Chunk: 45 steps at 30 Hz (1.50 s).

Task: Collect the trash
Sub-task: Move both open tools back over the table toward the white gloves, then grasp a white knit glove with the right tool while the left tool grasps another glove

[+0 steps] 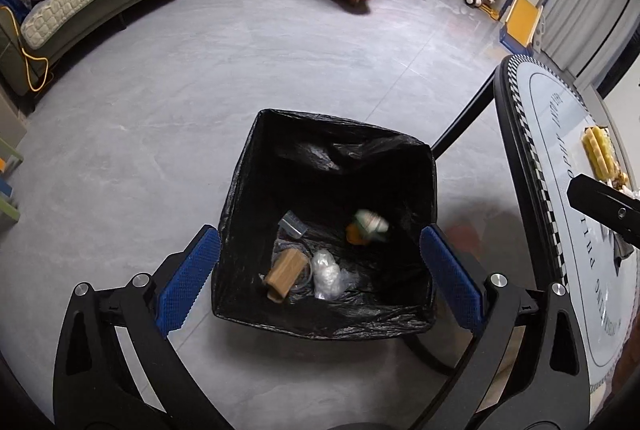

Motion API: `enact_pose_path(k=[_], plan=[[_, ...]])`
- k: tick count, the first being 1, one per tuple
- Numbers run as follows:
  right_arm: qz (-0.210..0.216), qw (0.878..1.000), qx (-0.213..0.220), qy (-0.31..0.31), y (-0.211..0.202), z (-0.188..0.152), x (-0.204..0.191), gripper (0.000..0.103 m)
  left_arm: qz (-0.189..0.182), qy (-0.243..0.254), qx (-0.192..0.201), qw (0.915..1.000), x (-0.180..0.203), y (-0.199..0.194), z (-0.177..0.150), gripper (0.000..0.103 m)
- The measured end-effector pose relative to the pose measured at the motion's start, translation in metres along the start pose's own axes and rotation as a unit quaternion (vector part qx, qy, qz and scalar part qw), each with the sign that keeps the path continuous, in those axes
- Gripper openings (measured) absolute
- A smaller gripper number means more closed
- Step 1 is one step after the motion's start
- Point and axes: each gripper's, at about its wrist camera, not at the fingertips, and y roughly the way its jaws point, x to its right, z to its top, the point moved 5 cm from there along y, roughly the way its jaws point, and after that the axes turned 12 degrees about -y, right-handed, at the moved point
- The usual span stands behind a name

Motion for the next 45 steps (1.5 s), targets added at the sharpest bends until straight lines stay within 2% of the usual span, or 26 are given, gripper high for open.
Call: enact_pose_path(k=[9, 16, 22, 30, 35, 45], plan=[[-0.004, 1.000, 0.021, 0.014, -0.032, -0.007, 0.024, 0.065, -0.022, 0.035, 0.008, 0.9991, 0.041, -0.012, -0.001, 0.097], [-0.022, 0.999, 0.036, 0.035, -0.058, -0.014, 0.062, 0.066, -0.045, 0.077, 0.007, 0.9960, 0.096, -0.019, -0.006, 0.097], [-0.047, 0.995, 0.045, 0.070, -0.083, -0.027, 0.114, 0.066, -0.072, 0.119, -0.001, 0.9903, 0.156, -0.018, -0.016, 0.097], [-0.096, 0.985, 0.050, 0.134, -0.117, -0.055, 0.202, 0.066, -0.108, 0.201, -0.019, 0.9734, 0.256, -0.010, -0.044, 0.097], [-0.131, 0.973, 0.045, 0.182, -0.135, -0.076, 0.265, 0.066, -0.130, 0.243, -0.034, 0.9606, 0.311, -0.002, -0.063, 0.097], [-0.146, 0.959, 0.030, 0.242, -0.129, -0.089, 0.359, 0.066, -0.152, 0.304, -0.066, 0.9384, 0.393, 0.031, -0.093, 0.097]])
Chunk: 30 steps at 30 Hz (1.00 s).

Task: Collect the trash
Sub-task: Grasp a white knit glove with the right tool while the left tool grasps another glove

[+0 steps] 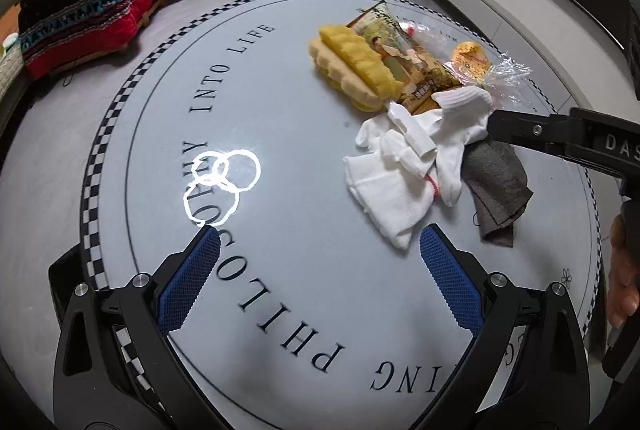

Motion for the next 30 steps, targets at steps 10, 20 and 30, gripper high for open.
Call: enact_pose_path(k=[10, 20, 30], plan=[[-0.004, 1.000, -0.021, 0.001, 0.042, 0.017, 0.019, 0.063, -0.004, 0.057, -0.018, 0.9982, 0.030, 0.041, 0.013, 0.097], [0.037, 0.999, 0.000, -0.006, 0.024, 0.016, 0.021, 0.006, -0.006, 0.073, -0.031, 0.9968, 0.035, 0.066, 0.013, 0.092], [0.039, 0.998, 0.046, 0.008, -0.021, 0.025, 0.027, 0.006, -0.029, 0.083, -0.033, 0.9956, 0.052, 0.066, 0.011, 0.023]])
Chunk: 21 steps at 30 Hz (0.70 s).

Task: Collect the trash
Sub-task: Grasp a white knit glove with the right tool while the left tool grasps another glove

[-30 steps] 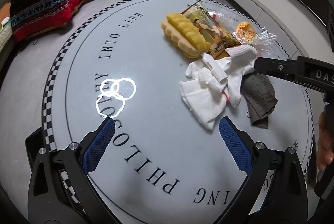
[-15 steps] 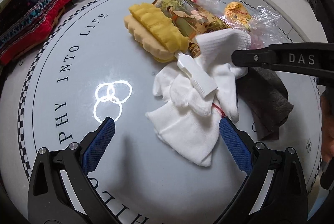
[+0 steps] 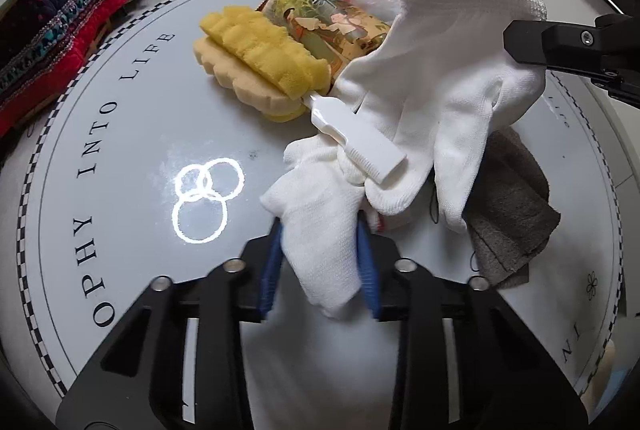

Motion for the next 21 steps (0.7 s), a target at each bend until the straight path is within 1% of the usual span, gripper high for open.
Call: enact_pose_path(k=[2, 5, 7, 12, 15, 21], plan=[[-0.003, 1.000, 0.006, 0.000, -0.007, 0.001, -0.001, 0.006, -0.005, -0.008, 0.000, 1.0000, 0.000, -0.001, -0.001, 0.019], [-0.006, 1.000, 0.015, 0.000, -0.020, 0.001, -0.002, 0.006, -0.015, -0.018, 0.013, 0.9996, -0.003, -0.018, -0.006, 0.018], [-0.008, 1.000, 0.020, -0.001, -0.028, 0.001, -0.004, 0.006, -0.016, -0.016, 0.025, 0.9994, -0.006, -0.036, -0.010, 0.018], [-0.009, 0.999, 0.040, -0.005, -0.055, 0.002, -0.018, 0.006, 0.001, -0.013, 0.044, 0.9990, -0.014, -0.070, -0.019, 0.018], [-0.010, 0.999, 0.046, -0.013, -0.067, 0.001, -0.030, 0.006, 0.001, -0.017, 0.055, 0.9983, -0.018, -0.088, -0.026, 0.018], [-0.006, 0.998, 0.052, -0.029, -0.083, -0.008, -0.059, 0.006, 0.007, -0.035, 0.081, 0.9960, -0.038, -0.124, -0.038, 0.018]])
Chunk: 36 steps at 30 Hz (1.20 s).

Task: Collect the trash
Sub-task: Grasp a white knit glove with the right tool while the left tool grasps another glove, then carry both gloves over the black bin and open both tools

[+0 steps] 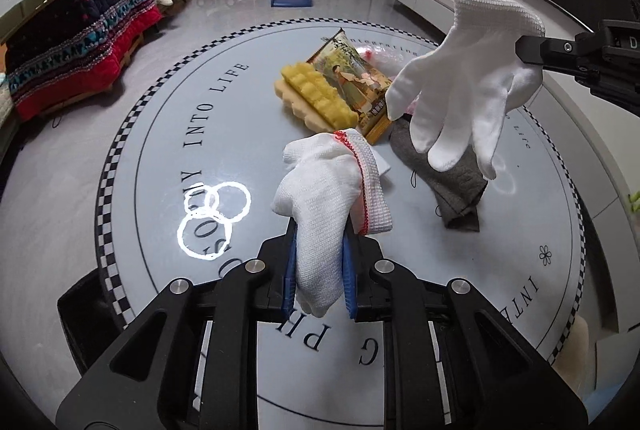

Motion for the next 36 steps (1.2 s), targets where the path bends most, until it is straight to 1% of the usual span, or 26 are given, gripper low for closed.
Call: enact_pose_path(k=[3, 10, 18, 27, 36], plan=[[0.007, 1.000, -0.001, -0.007, -0.004, -0.005, -0.019, 0.006, 0.003, -0.011, 0.013, 0.9999, -0.013, -0.017, -0.003, 0.018], [0.025, 0.999, -0.010, -0.036, -0.001, -0.023, -0.072, 0.006, 0.016, -0.048, 0.043, 0.9978, -0.054, -0.064, -0.025, 0.018], [0.056, 0.995, -0.035, -0.081, 0.020, -0.044, -0.146, 0.006, 0.041, -0.105, 0.071, 0.9911, -0.123, -0.102, -0.050, 0.018], [0.098, 0.983, -0.069, -0.141, 0.048, -0.077, -0.235, 0.006, 0.076, -0.173, 0.091, 0.9778, -0.202, -0.137, -0.089, 0.018], [0.132, 0.967, -0.109, -0.188, 0.074, -0.112, -0.299, 0.006, 0.119, -0.239, 0.092, 0.9594, -0.270, -0.154, -0.131, 0.019]])
